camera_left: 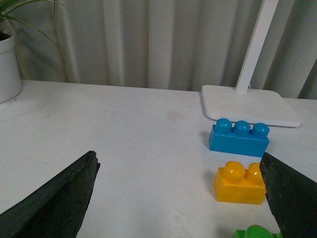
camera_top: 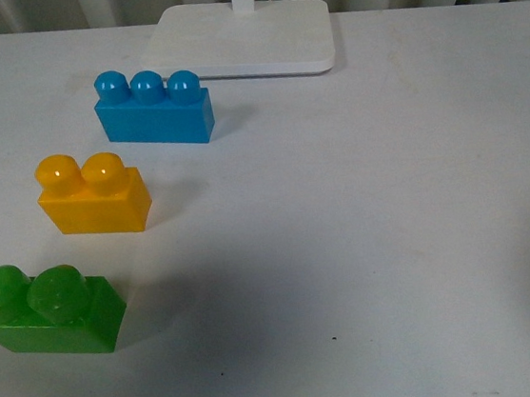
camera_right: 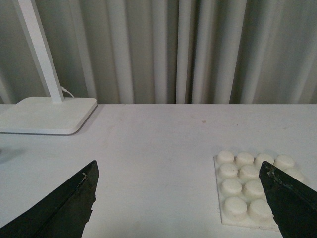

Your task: Insert yellow block into base center

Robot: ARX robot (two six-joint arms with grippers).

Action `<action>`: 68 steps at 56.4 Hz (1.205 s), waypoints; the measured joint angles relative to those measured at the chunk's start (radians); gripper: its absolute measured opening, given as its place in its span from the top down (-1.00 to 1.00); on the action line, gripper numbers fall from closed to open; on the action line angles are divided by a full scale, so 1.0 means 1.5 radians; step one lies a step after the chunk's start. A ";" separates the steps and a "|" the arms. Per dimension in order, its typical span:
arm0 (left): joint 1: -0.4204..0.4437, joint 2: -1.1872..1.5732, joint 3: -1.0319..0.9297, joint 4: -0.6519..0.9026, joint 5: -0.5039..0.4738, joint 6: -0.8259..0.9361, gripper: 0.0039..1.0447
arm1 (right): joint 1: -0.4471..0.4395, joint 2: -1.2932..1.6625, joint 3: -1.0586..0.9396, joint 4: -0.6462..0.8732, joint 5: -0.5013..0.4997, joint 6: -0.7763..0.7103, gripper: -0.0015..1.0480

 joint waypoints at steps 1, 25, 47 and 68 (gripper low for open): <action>0.000 0.000 0.000 0.000 0.000 0.000 -0.88 | 0.000 0.000 0.000 0.000 0.000 0.000 -0.83; 0.000 0.000 0.000 0.000 0.000 0.000 -0.88 | -0.017 0.063 0.028 -0.059 -0.003 -0.020 -0.83; 0.000 0.000 0.000 0.000 0.000 0.000 -0.88 | -0.208 0.730 0.253 0.076 -0.077 -0.129 -0.83; 0.000 0.000 0.000 0.000 0.000 0.000 -0.88 | -0.225 0.964 0.385 0.080 -0.053 -0.173 -0.83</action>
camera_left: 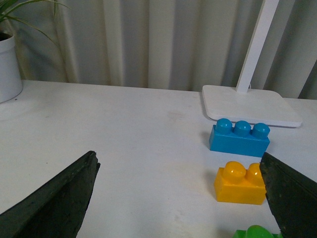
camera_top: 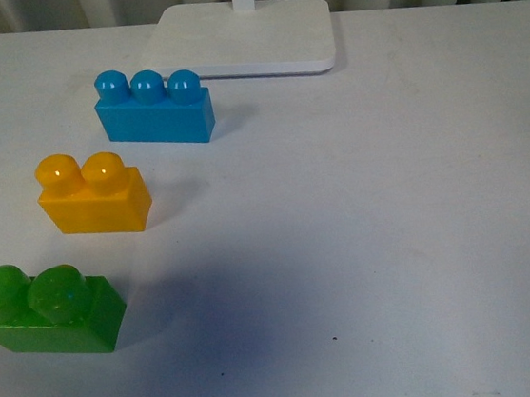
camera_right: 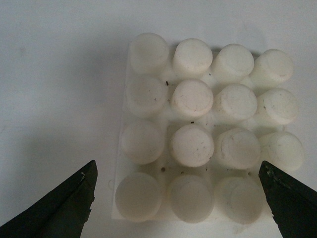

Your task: Insert yellow block into base center

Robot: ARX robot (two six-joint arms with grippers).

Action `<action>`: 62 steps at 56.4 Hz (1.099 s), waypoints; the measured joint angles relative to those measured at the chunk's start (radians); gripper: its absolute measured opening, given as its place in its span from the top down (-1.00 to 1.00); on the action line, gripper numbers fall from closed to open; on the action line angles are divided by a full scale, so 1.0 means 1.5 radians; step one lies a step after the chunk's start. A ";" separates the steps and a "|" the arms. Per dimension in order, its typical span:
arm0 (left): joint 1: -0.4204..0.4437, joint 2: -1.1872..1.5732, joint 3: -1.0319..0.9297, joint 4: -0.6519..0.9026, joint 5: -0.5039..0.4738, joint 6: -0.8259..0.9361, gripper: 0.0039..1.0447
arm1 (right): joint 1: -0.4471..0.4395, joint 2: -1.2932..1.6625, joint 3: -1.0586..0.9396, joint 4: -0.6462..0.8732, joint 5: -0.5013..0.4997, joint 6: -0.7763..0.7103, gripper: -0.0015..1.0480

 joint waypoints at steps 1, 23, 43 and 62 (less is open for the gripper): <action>0.000 0.000 0.000 0.000 0.000 0.000 -0.88 | -0.001 0.003 0.003 0.000 0.000 0.000 -0.83; 0.000 0.000 0.000 0.000 0.000 0.000 -0.88 | -0.040 0.058 0.073 -0.014 -0.005 -0.019 -0.83; 0.000 0.000 0.000 0.000 0.000 0.000 -0.88 | -0.071 0.132 0.103 0.005 -0.013 -0.033 -0.83; 0.000 0.000 0.000 0.000 0.000 0.000 -0.88 | -0.087 0.164 0.123 0.003 -0.031 -0.067 -0.83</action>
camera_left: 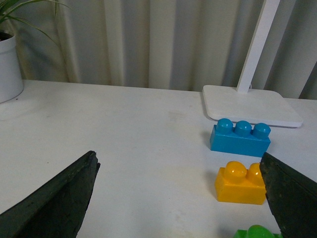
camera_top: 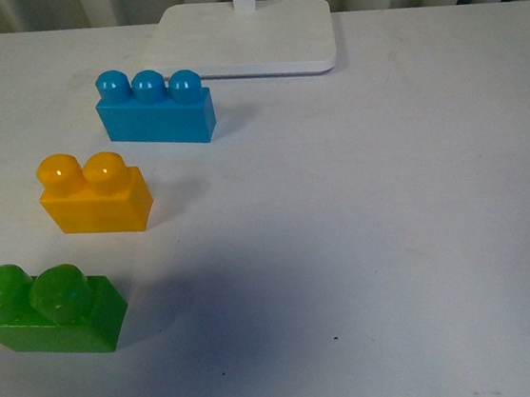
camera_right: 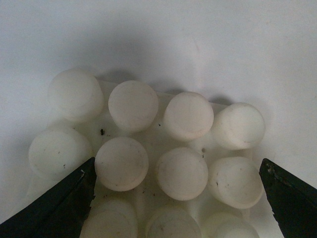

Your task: Insert yellow block into base center

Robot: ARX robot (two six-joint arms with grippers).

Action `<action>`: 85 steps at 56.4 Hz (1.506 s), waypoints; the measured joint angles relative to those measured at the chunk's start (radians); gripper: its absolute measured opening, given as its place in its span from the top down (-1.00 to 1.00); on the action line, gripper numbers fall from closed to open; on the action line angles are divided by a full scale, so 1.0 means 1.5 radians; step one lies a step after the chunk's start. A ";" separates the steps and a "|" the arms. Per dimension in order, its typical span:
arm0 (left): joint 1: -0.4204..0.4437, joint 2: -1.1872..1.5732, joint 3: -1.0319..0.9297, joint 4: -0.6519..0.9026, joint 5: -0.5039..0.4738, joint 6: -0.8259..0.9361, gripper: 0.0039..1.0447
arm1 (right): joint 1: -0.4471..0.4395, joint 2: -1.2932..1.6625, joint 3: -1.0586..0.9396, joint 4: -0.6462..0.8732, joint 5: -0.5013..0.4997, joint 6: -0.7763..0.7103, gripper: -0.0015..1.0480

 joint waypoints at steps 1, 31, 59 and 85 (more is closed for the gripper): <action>0.000 0.000 0.000 0.000 0.000 0.000 -0.88 | 0.000 0.001 0.001 -0.002 -0.002 0.000 -0.83; 0.000 0.000 0.000 0.000 0.000 0.000 -0.88 | 0.134 -0.053 -0.039 -0.082 -0.026 0.085 -0.83; 0.000 0.000 0.000 0.000 0.000 0.000 -0.88 | 0.393 -0.080 -0.073 -0.066 0.012 0.267 -0.84; 0.000 0.000 0.000 0.000 0.000 0.000 -0.88 | 0.599 0.013 0.026 -0.049 0.073 0.441 -0.84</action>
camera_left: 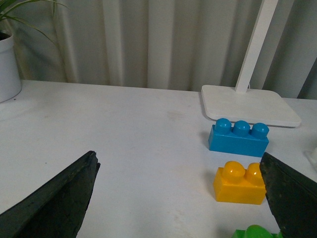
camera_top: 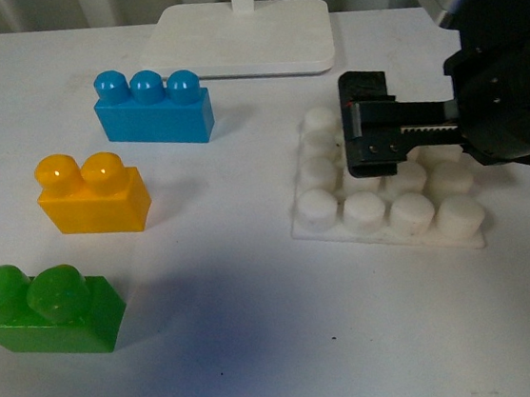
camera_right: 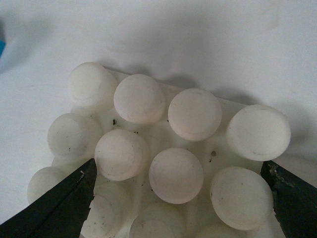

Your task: Insert yellow block into base center

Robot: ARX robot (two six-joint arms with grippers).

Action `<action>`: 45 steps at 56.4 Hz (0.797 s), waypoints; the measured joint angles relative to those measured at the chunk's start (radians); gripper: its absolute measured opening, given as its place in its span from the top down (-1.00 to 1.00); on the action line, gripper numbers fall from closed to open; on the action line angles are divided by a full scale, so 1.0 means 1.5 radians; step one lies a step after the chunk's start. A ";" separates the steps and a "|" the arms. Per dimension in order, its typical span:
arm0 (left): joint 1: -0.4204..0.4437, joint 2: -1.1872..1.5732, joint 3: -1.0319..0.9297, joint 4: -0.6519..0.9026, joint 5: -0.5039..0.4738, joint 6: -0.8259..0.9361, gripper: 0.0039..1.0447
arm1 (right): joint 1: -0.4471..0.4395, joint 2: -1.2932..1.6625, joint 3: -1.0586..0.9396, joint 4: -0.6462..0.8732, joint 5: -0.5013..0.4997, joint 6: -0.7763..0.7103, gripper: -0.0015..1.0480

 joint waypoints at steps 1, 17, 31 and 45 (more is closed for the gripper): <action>0.000 0.000 0.000 0.000 0.000 0.000 -0.88 | 0.003 0.001 0.002 0.000 0.000 0.002 -0.84; 0.000 0.000 0.000 0.000 0.000 0.000 -0.88 | 0.062 0.016 0.024 -0.006 -0.010 0.016 -0.83; 0.000 0.000 0.000 0.000 0.000 0.000 -0.88 | 0.082 0.019 0.031 -0.009 -0.018 0.035 -0.83; 0.000 0.000 0.000 0.000 0.000 0.000 -0.88 | 0.064 0.000 0.027 -0.021 -0.048 0.037 -0.83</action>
